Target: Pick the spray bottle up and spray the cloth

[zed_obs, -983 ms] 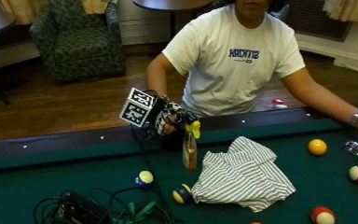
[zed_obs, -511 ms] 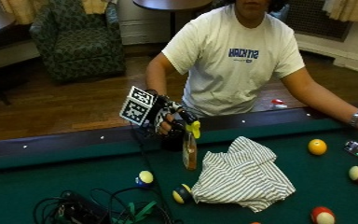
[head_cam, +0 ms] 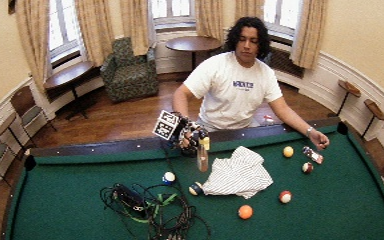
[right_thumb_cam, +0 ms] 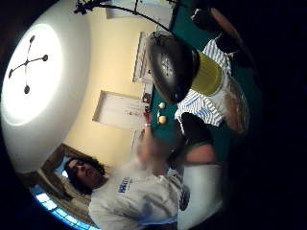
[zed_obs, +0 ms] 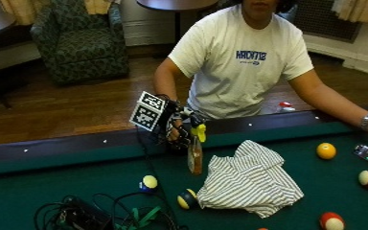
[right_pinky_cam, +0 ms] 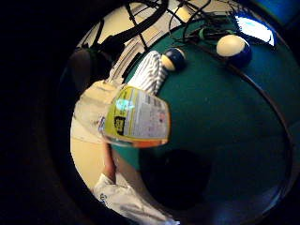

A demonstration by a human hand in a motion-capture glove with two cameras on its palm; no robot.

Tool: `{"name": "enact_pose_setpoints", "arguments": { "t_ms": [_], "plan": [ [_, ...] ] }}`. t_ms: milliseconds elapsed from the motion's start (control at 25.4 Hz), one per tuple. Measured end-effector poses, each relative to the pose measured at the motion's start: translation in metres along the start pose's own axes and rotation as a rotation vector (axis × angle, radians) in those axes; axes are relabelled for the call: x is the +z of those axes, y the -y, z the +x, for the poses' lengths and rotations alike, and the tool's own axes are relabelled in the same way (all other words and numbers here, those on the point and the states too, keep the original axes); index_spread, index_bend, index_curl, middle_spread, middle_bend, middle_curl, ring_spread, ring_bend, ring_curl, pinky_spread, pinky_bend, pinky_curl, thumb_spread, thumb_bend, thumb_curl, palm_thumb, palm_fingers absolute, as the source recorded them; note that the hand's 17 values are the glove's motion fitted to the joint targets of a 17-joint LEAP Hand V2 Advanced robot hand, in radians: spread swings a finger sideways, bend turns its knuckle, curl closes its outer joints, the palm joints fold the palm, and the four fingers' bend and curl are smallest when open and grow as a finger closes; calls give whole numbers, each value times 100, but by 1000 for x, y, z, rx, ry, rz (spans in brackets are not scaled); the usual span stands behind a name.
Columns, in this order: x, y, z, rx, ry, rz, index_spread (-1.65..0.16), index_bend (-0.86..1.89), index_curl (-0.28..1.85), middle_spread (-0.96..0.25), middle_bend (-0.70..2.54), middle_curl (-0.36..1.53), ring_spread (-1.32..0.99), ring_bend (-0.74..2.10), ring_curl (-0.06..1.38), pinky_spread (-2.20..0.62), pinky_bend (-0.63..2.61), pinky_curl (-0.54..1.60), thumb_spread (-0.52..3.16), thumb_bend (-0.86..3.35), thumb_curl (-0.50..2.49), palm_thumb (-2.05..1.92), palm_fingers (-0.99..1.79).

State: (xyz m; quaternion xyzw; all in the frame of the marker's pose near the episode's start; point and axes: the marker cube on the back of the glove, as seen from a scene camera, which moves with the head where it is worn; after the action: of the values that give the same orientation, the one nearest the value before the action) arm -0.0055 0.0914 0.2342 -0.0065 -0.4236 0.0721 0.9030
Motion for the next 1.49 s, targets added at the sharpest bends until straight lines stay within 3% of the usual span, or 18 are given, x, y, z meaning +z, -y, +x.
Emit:
{"name": "enact_pose_setpoints", "arguments": {
  "t_ms": [787,1259,1377,1495],
  "plan": [
    [46,43,-1,40,119,228,-35,3,15,-19,32,46,-18,64,42,4,40,38,89,-3,47,83,60],
    [55,86,5,100,163,153,-35,4,13,-15,18,40,-20,72,42,3,44,38,87,-3,44,85,58],
    [55,94,7,132,185,143,-31,-3,9,-13,14,38,-20,81,43,-1,56,41,87,-3,44,85,67],
    [54,98,8,158,190,158,-27,-4,6,-11,7,33,-21,92,43,-17,80,42,87,-3,43,84,96]
  ]
}}
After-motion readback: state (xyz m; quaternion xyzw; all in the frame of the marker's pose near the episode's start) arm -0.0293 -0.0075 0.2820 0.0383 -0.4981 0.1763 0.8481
